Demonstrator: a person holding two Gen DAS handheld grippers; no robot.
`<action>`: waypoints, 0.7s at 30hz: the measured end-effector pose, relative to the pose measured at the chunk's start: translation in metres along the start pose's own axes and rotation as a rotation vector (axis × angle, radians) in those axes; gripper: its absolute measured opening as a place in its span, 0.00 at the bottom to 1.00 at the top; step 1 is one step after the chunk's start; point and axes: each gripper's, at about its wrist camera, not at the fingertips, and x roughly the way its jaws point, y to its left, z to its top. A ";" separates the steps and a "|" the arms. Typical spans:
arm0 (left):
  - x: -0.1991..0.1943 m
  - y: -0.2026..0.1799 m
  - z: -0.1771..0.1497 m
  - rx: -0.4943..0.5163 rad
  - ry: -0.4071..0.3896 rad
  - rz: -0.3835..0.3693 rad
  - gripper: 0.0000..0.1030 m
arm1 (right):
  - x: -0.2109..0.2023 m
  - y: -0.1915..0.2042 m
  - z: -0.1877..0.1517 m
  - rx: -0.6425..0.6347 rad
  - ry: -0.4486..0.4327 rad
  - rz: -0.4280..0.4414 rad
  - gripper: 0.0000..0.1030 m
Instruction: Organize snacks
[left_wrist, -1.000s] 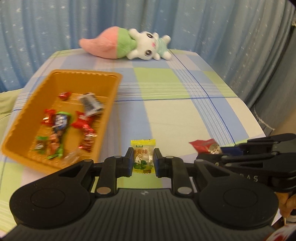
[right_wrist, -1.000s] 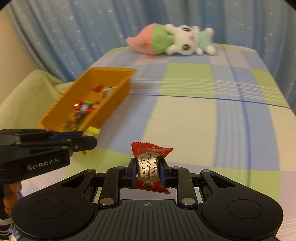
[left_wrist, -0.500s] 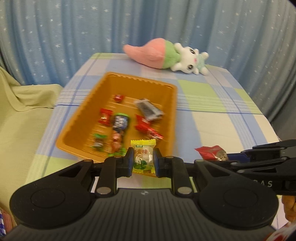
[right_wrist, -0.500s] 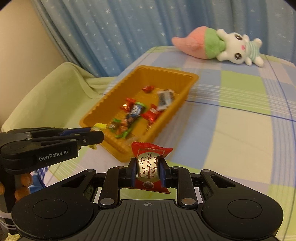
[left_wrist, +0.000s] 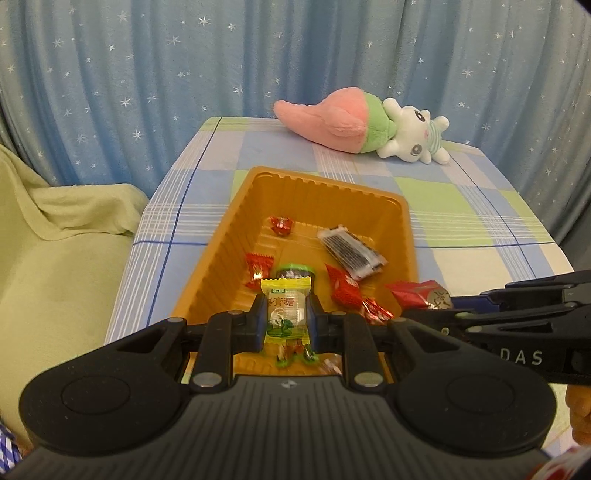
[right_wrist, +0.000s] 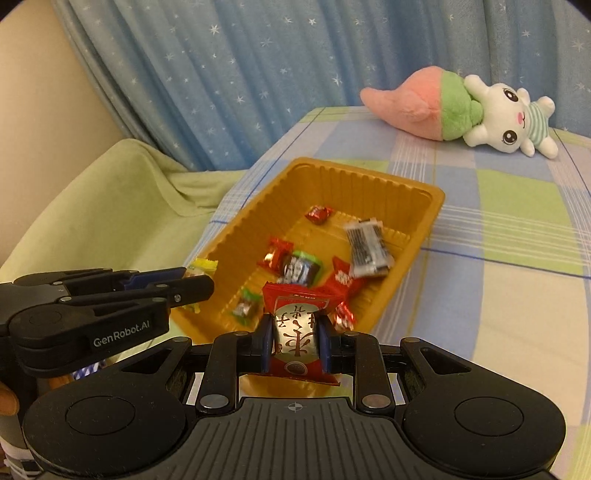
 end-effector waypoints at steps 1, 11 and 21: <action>0.004 0.002 0.003 0.004 0.001 0.002 0.19 | 0.004 0.000 0.003 0.003 -0.003 -0.005 0.25; 0.049 0.011 0.040 0.043 0.008 -0.012 0.19 | 0.038 -0.012 0.034 0.035 -0.014 -0.050 0.25; 0.100 0.008 0.067 0.089 0.041 -0.037 0.20 | 0.056 -0.026 0.056 0.066 -0.019 -0.086 0.25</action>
